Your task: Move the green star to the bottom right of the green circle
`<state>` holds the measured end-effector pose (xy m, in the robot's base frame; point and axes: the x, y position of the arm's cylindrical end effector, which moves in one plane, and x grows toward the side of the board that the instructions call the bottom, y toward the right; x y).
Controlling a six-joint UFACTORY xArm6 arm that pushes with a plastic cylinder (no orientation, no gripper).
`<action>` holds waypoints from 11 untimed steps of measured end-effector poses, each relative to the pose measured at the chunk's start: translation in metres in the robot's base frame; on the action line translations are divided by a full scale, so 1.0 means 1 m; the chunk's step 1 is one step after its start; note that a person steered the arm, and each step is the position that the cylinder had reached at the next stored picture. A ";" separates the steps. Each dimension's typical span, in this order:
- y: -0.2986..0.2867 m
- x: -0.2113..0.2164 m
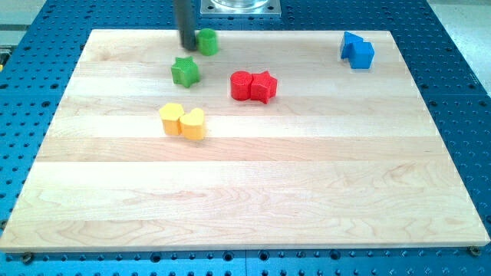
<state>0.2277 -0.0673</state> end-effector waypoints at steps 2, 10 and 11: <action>-0.069 0.011; 0.049 0.084; 0.069 0.062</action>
<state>0.2894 0.0022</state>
